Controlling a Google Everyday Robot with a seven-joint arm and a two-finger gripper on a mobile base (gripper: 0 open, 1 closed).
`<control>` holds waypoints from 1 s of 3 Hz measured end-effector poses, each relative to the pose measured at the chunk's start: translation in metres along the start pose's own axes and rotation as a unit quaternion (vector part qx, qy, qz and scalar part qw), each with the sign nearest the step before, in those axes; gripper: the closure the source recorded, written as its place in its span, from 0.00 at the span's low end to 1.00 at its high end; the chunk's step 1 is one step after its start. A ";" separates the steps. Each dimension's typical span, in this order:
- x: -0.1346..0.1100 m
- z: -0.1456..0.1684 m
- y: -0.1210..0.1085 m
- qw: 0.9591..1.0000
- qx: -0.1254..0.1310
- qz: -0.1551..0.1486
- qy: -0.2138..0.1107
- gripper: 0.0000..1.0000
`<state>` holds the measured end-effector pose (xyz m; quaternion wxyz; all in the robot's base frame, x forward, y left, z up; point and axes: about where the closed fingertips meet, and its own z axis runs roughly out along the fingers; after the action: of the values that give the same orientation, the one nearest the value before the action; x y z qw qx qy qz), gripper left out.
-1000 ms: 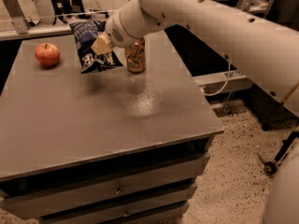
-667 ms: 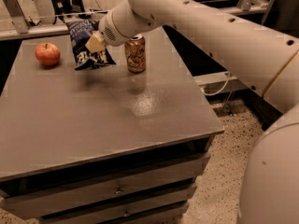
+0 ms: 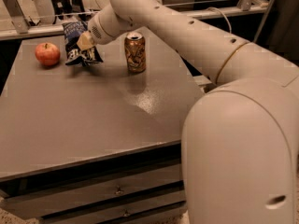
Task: Move blue chip bag near apple
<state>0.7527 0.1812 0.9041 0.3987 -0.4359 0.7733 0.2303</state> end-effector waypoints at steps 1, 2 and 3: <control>-0.003 0.023 -0.008 1.000 -0.007 0.021 0.000 0.74; -0.005 0.032 -0.009 1.000 -0.010 0.026 0.000 0.51; -0.006 0.037 -0.006 1.000 -0.017 0.027 0.000 0.20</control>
Offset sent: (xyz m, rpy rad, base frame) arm 0.0304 0.0226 -0.0122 0.0384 0.0515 -0.0202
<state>0.7755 0.2073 0.8879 0.3852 -0.4219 0.7805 0.2540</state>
